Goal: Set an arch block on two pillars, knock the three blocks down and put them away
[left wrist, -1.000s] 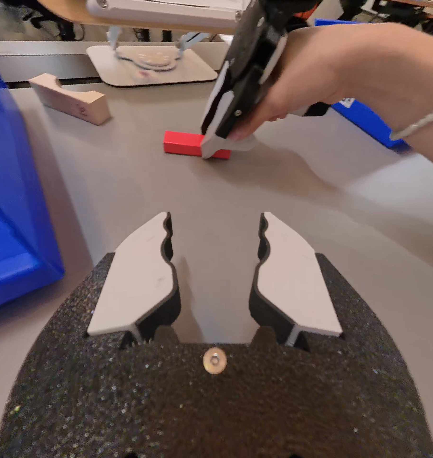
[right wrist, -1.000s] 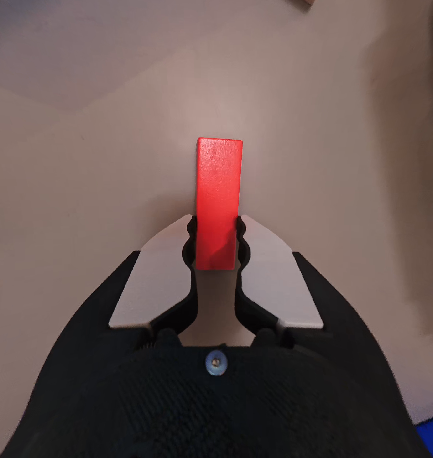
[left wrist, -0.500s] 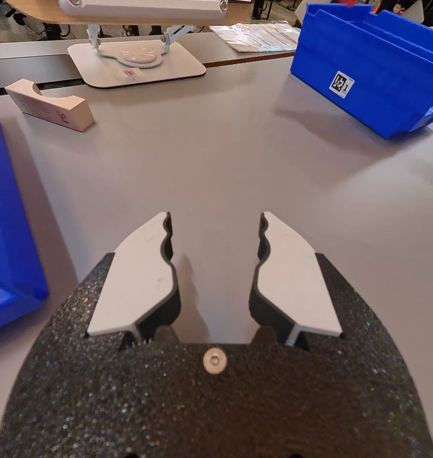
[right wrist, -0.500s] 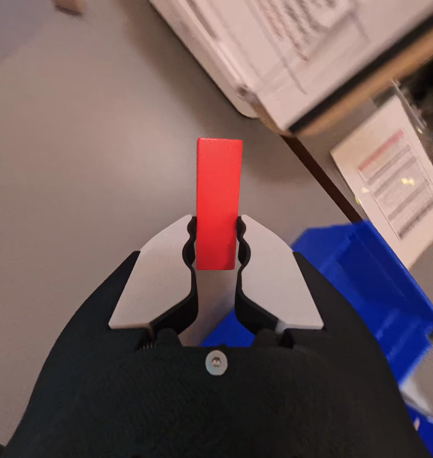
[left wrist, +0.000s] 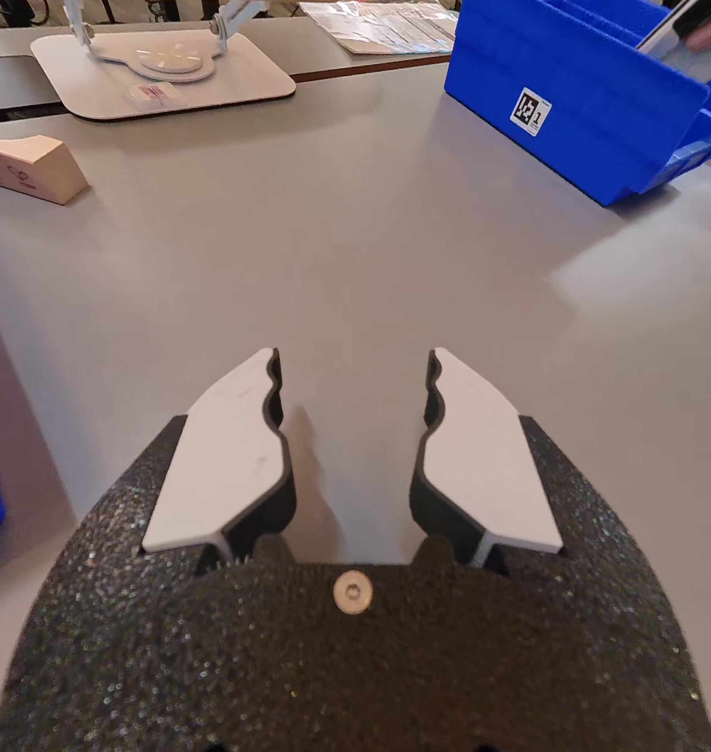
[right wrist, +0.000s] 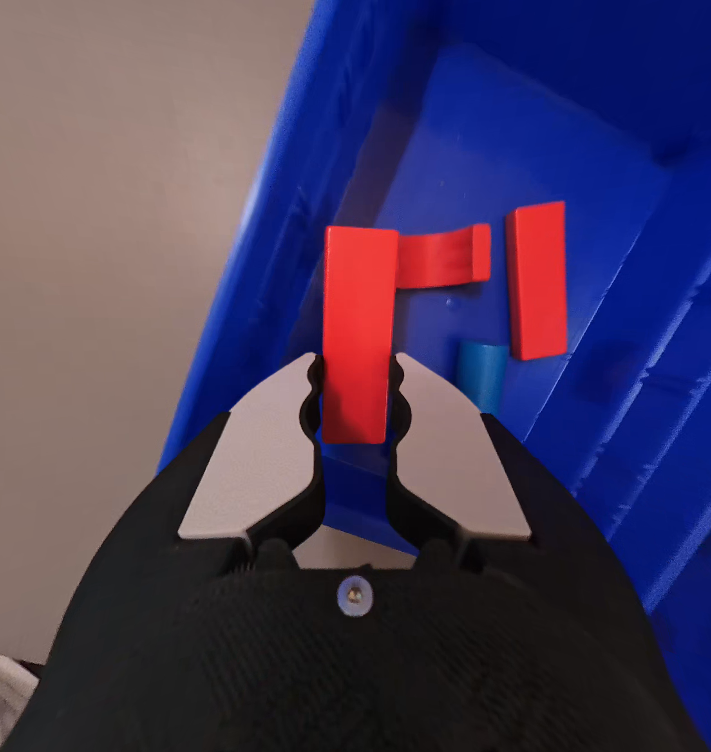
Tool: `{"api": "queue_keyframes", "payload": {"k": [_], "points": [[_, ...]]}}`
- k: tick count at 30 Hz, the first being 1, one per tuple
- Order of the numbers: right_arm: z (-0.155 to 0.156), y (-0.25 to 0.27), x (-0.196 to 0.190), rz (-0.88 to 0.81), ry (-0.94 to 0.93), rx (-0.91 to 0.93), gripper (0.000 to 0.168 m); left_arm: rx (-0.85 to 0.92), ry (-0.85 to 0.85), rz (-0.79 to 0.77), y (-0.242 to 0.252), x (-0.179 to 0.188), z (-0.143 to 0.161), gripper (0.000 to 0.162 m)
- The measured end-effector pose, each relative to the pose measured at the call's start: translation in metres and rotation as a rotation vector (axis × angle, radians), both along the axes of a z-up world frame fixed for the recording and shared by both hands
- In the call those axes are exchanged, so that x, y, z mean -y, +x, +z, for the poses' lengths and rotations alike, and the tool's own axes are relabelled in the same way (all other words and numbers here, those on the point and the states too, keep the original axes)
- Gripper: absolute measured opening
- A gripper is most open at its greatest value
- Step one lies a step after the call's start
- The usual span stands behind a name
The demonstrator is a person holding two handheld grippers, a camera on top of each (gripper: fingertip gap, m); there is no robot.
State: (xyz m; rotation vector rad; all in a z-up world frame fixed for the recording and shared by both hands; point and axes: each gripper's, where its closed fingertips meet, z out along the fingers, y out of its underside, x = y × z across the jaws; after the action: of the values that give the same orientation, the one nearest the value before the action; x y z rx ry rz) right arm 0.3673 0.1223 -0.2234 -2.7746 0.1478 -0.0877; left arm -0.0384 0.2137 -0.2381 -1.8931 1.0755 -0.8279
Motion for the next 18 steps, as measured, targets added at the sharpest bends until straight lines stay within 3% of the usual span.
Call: {"api": "queue_keyframes", "payload": {"k": [5,16,18], "points": [[-0.027,0.000,0.010,-0.027,-0.044,-0.039,0.032,-0.002,-0.006,0.009,-0.005,0.000,0.000,0.068],[-0.054,-0.002,0.024,-0.038,-0.116,-0.066,0.033,0.010,-0.032,0.020,-0.012,0.001,-0.002,0.068],[-0.046,0.002,0.023,-0.040,-0.099,-0.034,0.059,0.009,-0.031,0.016,-0.012,0.001,-0.002,0.068]]}}
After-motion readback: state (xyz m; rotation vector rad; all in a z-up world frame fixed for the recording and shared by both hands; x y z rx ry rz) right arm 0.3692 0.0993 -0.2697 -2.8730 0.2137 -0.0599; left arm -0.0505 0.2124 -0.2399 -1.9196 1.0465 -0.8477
